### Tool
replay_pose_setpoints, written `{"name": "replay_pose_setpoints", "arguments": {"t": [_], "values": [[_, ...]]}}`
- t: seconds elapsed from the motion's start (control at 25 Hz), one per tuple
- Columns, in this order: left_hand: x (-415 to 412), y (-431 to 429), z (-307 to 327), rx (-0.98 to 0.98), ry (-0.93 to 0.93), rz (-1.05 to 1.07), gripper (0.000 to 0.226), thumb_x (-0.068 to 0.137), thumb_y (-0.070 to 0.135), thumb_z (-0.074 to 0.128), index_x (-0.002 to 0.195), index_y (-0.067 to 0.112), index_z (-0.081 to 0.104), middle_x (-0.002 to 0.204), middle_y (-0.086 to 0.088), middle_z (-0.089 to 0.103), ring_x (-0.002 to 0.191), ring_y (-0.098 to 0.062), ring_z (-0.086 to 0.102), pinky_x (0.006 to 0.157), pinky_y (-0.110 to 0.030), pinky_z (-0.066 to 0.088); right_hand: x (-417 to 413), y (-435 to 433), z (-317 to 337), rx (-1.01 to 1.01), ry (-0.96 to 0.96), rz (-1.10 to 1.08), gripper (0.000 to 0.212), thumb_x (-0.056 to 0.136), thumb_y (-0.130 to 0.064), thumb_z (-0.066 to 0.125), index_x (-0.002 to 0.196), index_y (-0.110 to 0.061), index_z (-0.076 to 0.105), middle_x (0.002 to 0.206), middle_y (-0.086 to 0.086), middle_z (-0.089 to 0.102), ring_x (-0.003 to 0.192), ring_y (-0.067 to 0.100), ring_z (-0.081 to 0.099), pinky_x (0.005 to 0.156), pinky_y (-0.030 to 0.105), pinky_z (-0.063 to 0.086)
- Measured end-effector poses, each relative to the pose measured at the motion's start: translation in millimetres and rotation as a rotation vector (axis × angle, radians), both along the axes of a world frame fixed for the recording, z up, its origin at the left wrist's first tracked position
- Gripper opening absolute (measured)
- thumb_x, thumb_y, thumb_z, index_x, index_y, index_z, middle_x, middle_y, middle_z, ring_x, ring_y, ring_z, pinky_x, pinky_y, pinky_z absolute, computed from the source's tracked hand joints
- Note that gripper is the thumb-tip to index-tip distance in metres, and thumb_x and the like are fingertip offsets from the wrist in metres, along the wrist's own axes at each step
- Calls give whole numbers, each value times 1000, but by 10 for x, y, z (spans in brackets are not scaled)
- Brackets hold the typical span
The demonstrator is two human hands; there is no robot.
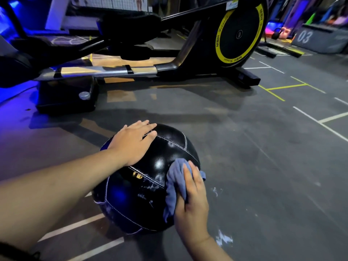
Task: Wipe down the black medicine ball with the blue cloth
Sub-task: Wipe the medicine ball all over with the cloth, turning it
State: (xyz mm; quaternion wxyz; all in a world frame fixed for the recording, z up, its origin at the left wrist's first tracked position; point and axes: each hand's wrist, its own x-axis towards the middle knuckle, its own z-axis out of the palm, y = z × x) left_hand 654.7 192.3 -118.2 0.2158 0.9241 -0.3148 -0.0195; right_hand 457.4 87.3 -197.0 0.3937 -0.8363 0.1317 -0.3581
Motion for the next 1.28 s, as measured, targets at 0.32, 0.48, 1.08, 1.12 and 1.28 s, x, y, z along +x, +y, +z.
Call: {"name": "replay_pose_setpoints", "arguments": {"t": [0.32,0.48,1.08,1.12,1.28], "values": [[88,-83,73,-59,87,2,47,104,39,17,144,36,41,157,11,29,147,-8,18,120,-34,11,1058,-514,870,-45,317,-28,30,96,-29,41,116,-35,62,117,-9,65,107,20,63,89,33,48],[410,-25,44,-52,129,39,45,104,41,18,141,40,45,155,11,34,145,-12,27,117,-34,19,387,300,231,-406,100,77,49,86,-18,49,134,-24,58,146,5,50,138,32,42,115,48,29],[528,-28,-53,-58,214,41,62,89,47,9,141,42,41,158,13,28,147,-12,22,119,-39,15,1151,-391,813,-170,179,59,31,93,-16,53,119,-30,65,121,-10,63,108,14,61,90,27,47],[562,8,-68,-87,230,65,62,88,50,9,140,45,43,156,16,30,146,-10,23,119,-38,16,994,-313,694,-226,110,118,37,92,-11,55,125,-25,63,131,-5,60,116,16,58,97,27,45],[534,62,-99,-64,206,27,68,85,51,3,143,43,39,158,14,28,146,-9,21,120,-39,15,102,-76,-51,-398,0,142,35,101,-16,39,132,-18,55,145,11,48,137,35,43,109,50,38]]}}
